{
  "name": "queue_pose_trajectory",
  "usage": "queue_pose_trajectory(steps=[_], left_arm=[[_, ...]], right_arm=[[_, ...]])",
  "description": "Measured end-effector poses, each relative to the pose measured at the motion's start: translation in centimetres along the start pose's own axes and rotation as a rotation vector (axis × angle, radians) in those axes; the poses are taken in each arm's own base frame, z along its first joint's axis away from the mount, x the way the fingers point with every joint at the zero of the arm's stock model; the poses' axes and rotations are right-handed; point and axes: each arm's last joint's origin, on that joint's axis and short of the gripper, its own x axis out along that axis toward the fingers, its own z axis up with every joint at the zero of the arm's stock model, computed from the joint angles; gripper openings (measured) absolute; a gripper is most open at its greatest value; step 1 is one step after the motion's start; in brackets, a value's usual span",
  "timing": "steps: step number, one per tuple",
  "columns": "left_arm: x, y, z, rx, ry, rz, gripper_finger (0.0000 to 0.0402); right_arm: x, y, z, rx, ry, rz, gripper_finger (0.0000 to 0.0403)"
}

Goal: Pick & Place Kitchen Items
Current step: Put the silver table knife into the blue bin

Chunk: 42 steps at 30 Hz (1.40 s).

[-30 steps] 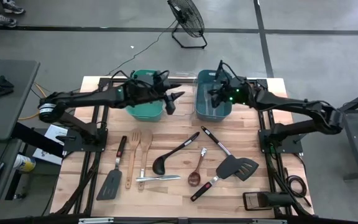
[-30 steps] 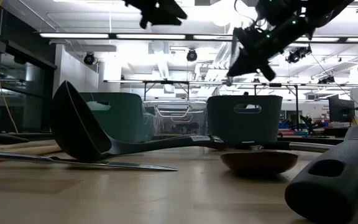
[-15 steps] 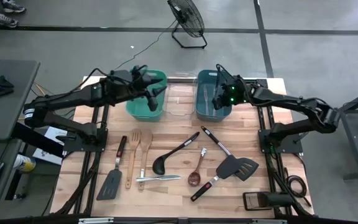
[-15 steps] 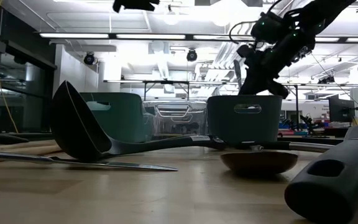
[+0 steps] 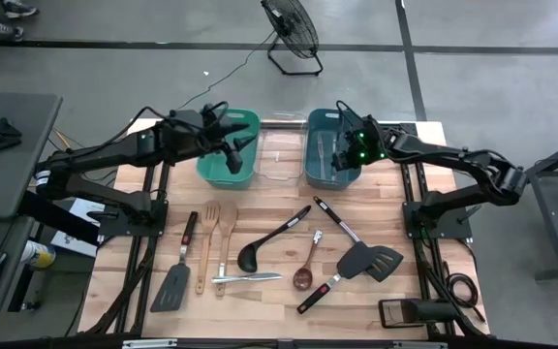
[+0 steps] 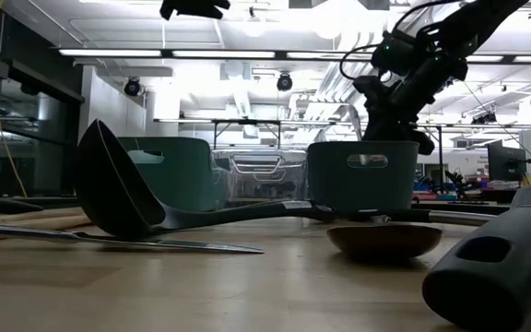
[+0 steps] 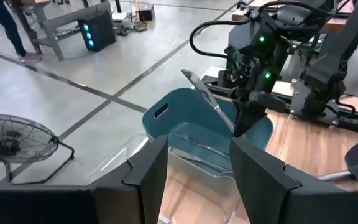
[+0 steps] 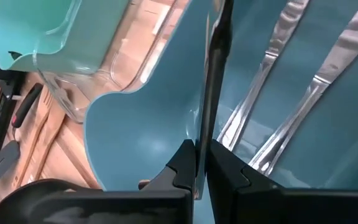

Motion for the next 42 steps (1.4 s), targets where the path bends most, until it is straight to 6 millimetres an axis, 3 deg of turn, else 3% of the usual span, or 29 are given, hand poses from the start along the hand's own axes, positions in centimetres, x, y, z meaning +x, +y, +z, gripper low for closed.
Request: queue_pose_trajectory(steps=[29,42], left_arm=[[0.0,0.05,-0.01,-0.001,0.0,0.016,0.0171],[0.0,0.05,-0.01,0.0,0.0,0.018,0.0171]], right_arm=[[-0.01,-0.31,-0.58,0.01,0.07,-0.014,0.0019],[-0.01,-0.36,-0.61,0.019,0.069,-0.025,0.0087]])
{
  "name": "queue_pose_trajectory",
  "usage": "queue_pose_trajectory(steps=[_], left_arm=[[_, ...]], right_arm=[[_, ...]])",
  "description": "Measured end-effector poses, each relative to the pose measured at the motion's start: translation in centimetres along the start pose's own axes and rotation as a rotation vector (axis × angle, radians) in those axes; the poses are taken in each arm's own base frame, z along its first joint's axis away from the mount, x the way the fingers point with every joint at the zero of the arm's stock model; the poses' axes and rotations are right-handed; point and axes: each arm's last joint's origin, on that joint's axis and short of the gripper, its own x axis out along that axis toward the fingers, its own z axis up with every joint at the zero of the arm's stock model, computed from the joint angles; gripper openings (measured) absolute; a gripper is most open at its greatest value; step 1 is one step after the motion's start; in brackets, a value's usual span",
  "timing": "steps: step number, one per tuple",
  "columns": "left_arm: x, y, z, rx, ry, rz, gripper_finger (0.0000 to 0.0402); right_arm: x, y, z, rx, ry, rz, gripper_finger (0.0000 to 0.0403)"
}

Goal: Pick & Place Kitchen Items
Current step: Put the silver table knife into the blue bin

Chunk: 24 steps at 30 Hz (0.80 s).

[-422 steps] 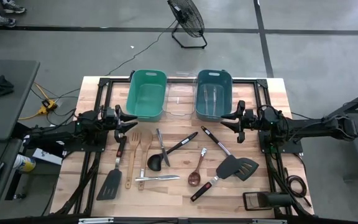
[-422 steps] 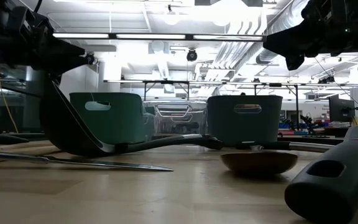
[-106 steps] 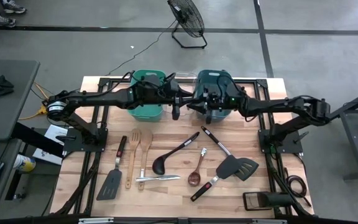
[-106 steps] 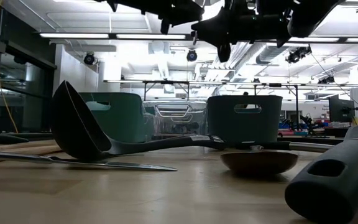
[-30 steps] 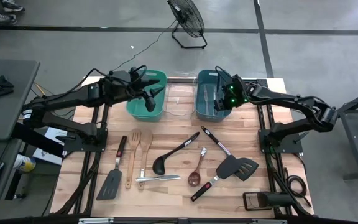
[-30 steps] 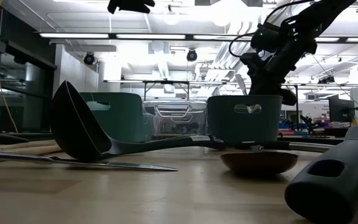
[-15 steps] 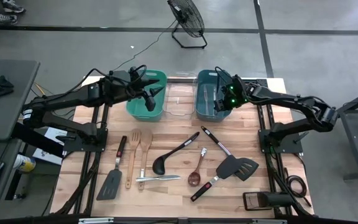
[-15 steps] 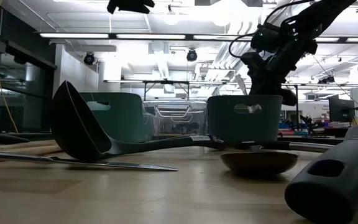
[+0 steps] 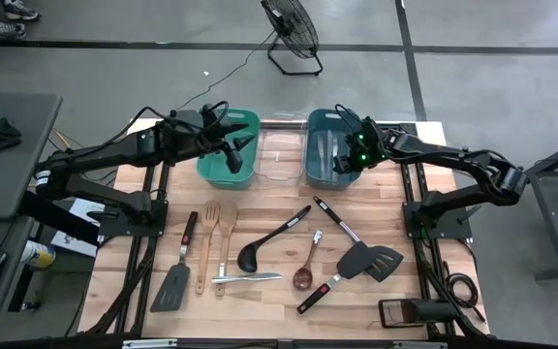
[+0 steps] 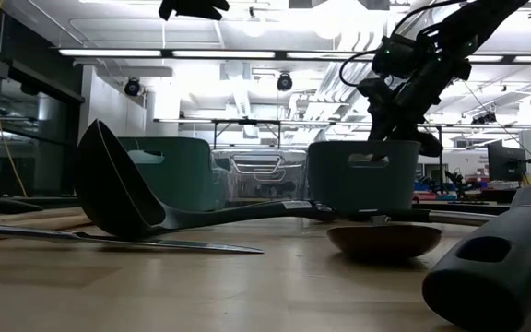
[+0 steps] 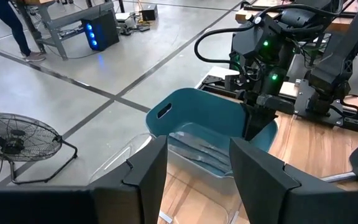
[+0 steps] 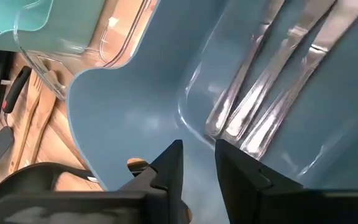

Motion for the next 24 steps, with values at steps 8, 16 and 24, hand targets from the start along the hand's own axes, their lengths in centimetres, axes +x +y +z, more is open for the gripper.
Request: queue_pose_trajectory(steps=[8,16,24], left_arm=[[0.0,0.0,0.0,0.001,0.0,0.0,0.0171],[0.0,0.0,-0.1,0.003,0.008,0.0,0.0171],[-0.2,0.0,-0.6,0.017,0.068,-0.027,0.0171]], right_arm=[[-0.5,0.4,0.1,-0.013,0.007,0.084,0.0088],[-2.6,1.6,0.0,-0.127,-0.045,0.202,0.0089],[-6.0,2.4,-0.5,-0.266,-0.203,0.223,0.0089]])
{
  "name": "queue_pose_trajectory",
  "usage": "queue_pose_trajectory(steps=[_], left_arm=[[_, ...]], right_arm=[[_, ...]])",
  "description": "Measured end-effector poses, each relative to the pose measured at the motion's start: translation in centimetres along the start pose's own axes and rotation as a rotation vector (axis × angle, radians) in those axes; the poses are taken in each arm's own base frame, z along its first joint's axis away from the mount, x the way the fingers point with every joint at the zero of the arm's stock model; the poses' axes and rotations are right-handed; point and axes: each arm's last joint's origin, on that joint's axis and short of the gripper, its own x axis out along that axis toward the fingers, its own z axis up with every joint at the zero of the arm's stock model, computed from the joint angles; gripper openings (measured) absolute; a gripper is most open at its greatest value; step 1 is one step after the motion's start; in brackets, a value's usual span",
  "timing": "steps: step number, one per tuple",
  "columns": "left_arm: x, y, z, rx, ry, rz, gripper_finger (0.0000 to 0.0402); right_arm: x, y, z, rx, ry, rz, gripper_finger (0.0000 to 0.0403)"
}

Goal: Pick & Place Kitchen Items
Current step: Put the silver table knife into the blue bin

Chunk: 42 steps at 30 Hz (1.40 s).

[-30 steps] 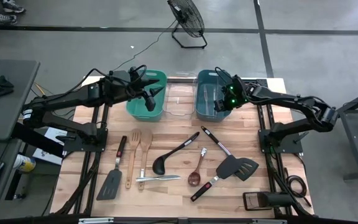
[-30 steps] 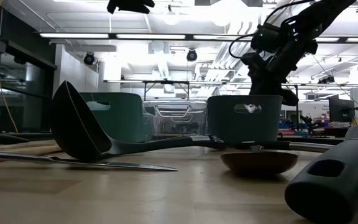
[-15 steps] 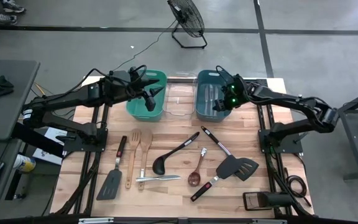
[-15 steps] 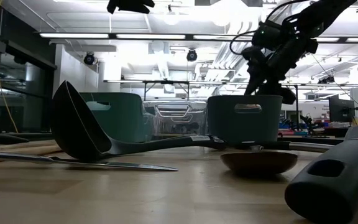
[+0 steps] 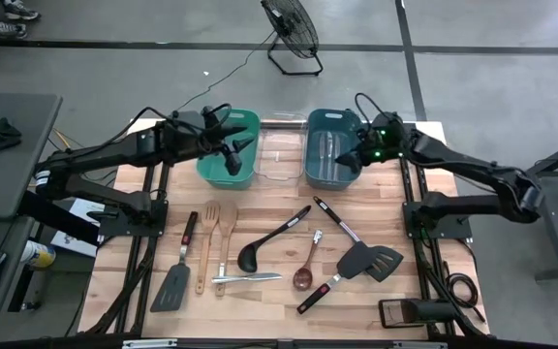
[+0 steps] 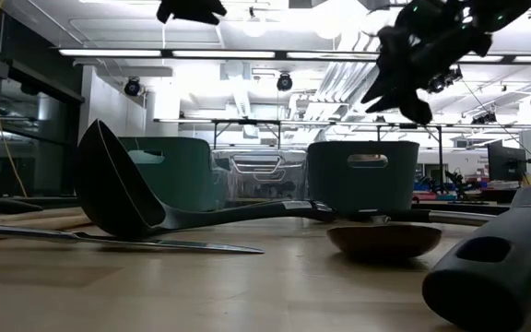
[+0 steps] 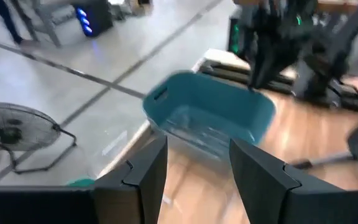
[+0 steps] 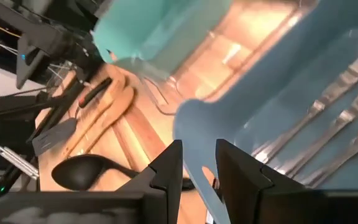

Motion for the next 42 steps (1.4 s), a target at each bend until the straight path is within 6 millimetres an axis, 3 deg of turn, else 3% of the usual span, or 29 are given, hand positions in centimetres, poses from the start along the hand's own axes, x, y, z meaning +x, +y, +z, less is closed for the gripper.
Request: queue_pose_trajectory(steps=[7,14,21,31,42], left_arm=[[-1.2,0.0,-1.5,-0.065,0.166,-0.125,0.0171],[-2.2,-1.0,-2.8,-0.083,0.322,-0.269,0.0171],[-3.3,-3.0,-3.7,-0.13,0.426,-0.33,0.017],[-5.0,-6.0,-5.3,-0.184,0.551,-0.301,0.017],[-4.2,-10.9,-8.1,-0.109,0.742,-0.314,0.017]], right_arm=[[-2.3,1.1,0.1,-0.051,-0.094,0.028,0.0089],[-3.2,1.6,0.1,-0.119,-0.131,0.051,0.0089],[-4.1,2.0,-0.1,-0.207,-0.151,0.086,0.0089],[-6.8,3.1,-0.9,-0.36,-0.223,0.131,0.0089],[-7.5,3.7,-1.4,-0.387,-0.189,0.237,0.0089]])
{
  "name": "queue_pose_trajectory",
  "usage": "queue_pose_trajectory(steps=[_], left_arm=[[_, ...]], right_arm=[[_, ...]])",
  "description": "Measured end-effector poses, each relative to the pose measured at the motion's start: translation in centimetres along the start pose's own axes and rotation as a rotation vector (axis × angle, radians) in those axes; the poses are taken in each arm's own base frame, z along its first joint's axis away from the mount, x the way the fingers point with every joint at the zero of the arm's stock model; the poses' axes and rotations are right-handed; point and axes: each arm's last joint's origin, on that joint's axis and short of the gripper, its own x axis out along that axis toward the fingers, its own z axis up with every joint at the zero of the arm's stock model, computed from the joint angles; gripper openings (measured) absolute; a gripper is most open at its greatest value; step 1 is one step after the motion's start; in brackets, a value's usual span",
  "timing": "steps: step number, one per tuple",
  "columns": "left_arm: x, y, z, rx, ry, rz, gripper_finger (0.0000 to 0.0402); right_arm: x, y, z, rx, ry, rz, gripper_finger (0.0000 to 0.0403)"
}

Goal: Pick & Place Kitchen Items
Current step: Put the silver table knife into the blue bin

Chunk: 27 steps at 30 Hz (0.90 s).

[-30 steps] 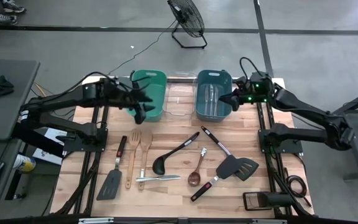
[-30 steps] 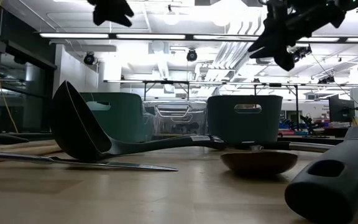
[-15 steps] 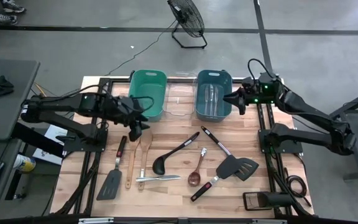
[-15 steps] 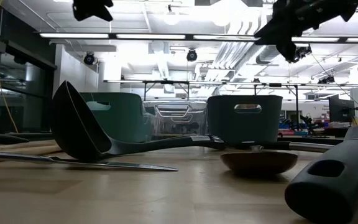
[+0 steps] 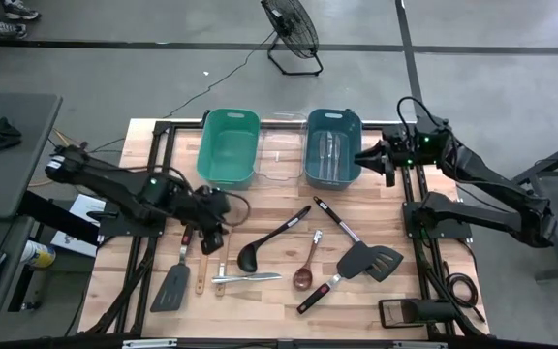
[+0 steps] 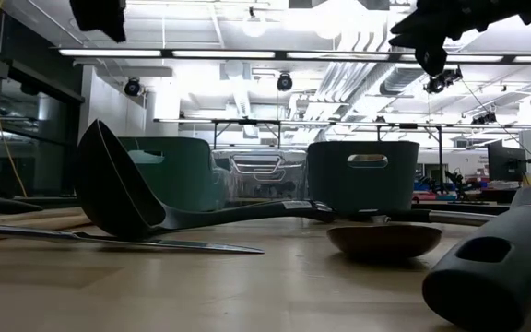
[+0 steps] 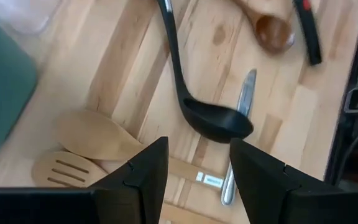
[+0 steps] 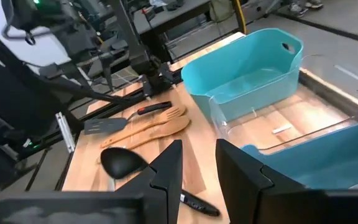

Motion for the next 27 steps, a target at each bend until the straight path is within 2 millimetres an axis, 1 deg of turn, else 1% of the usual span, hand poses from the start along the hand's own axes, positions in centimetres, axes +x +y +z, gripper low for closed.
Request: queue_pose_trajectory(steps=[4,8,10,15,18,23,27], left_arm=[[1.4,-0.7,-0.2,0.024,0.051,0.027,0.0171],[2.5,-0.9,-0.2,0.031,0.091,0.054,0.0175],[3.1,-1.1,-0.2,0.03,0.119,0.041,0.0188],[4.3,-1.9,-0.5,0.041,0.185,0.008,0.0241],[5.1,-2.7,-0.8,0.058,0.215,-0.011,0.0259],[6.4,-4.3,-1.9,0.124,0.253,-0.012,0.0263],[8.0,-5.4,-2.5,0.154,0.264,-0.005,0.0264]], right_arm=[[0.2,0.4,-0.2,-0.005,0.014,0.019,0.0089],[0.4,0.6,-0.4,-0.007,0.029,-0.013,0.0089],[0.5,0.7,-0.6,-0.004,0.039,-0.035,0.0089],[0.7,0.9,-1.0,-0.002,0.058,-0.079,0.0089],[0.7,1.0,-1.0,-0.008,0.057,-0.099,0.0089],[0.7,0.9,-1.2,-0.004,0.069,-0.147,0.0089],[0.7,0.9,-1.3,0.006,0.076,-0.147,0.0089]])
